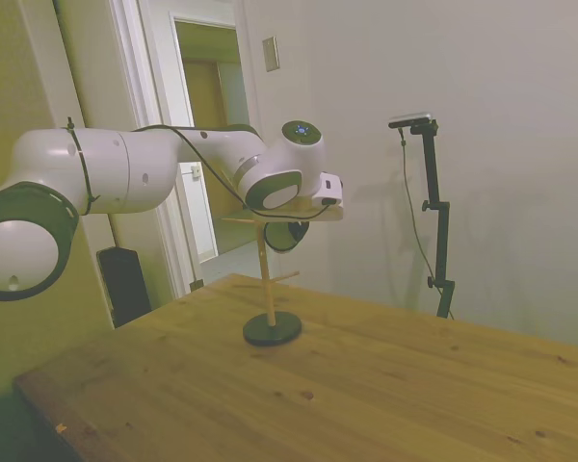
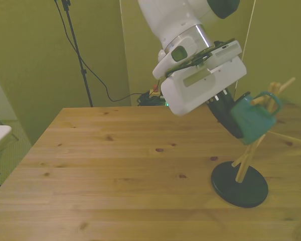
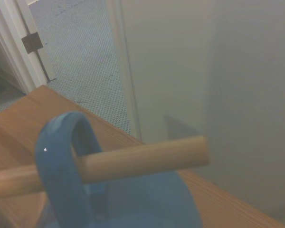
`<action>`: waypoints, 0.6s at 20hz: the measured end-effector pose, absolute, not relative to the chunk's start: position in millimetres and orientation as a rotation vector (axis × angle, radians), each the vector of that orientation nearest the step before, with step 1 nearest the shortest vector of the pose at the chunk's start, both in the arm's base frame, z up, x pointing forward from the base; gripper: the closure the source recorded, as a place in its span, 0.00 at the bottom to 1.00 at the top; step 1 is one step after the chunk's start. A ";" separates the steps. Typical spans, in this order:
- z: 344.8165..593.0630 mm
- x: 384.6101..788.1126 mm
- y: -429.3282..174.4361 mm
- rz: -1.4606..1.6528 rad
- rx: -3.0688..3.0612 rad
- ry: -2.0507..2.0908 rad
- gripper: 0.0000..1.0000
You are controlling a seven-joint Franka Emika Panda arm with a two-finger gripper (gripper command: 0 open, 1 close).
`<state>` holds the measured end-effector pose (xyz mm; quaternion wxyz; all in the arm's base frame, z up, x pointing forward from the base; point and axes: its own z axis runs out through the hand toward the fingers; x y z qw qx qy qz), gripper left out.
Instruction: Unload the mug
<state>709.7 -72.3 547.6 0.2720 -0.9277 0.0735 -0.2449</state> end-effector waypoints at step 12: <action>563.4 696.5 -84.0 -0.691 -2.484 0.241 1.00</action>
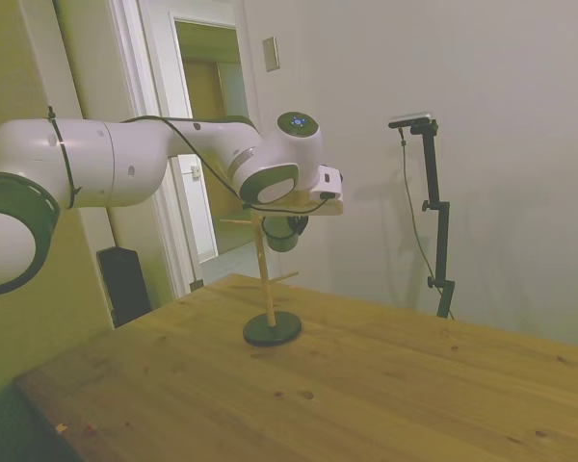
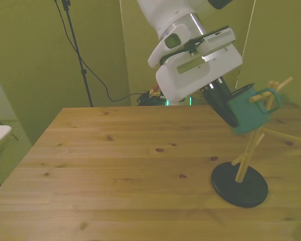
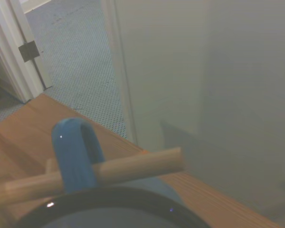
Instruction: Unload the mug
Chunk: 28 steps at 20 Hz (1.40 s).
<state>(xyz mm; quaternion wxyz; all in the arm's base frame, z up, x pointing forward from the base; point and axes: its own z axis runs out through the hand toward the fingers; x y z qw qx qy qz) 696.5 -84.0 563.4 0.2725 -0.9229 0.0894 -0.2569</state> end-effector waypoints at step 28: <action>570.8 725.2 -177.0 -0.745 -2.489 1.012 1.00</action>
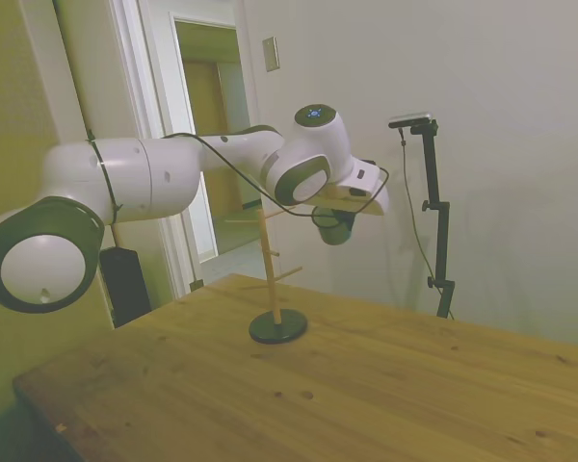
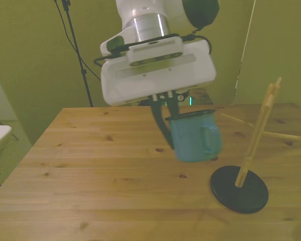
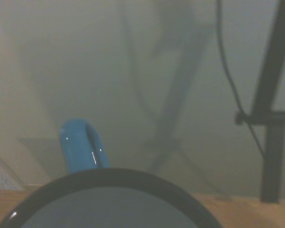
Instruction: Unload the mug
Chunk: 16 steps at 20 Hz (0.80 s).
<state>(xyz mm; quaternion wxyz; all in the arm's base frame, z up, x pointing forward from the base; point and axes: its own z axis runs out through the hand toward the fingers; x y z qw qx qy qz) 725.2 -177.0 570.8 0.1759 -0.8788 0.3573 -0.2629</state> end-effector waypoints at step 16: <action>464.2 584.4 -188.0 -0.112 -2.865 1.185 1.00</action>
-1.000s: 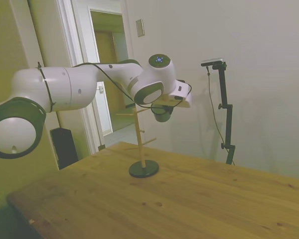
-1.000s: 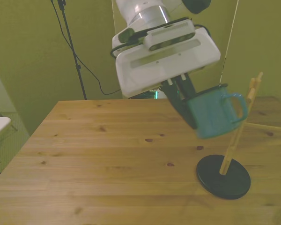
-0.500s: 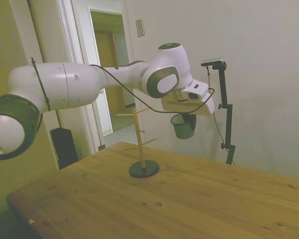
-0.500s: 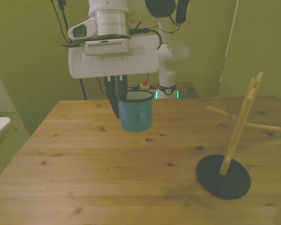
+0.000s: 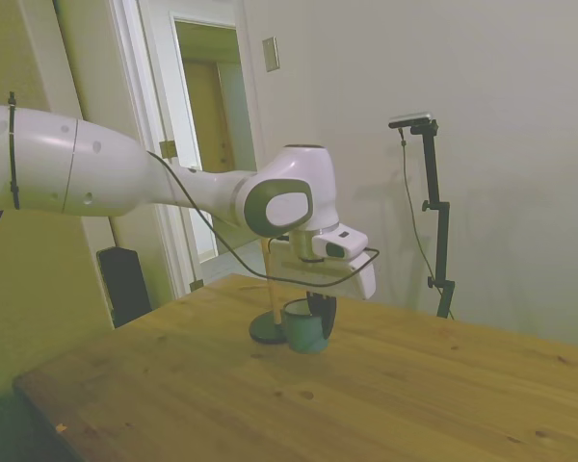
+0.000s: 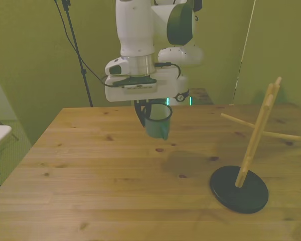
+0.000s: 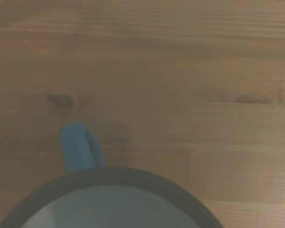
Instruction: Unload the mug
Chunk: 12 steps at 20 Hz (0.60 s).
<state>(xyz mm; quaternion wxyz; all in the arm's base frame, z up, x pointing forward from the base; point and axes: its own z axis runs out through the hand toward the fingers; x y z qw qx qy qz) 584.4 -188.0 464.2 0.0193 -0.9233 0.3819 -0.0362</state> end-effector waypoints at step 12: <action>402.6 567.8 -179.6 -0.217 -2.852 1.272 1.00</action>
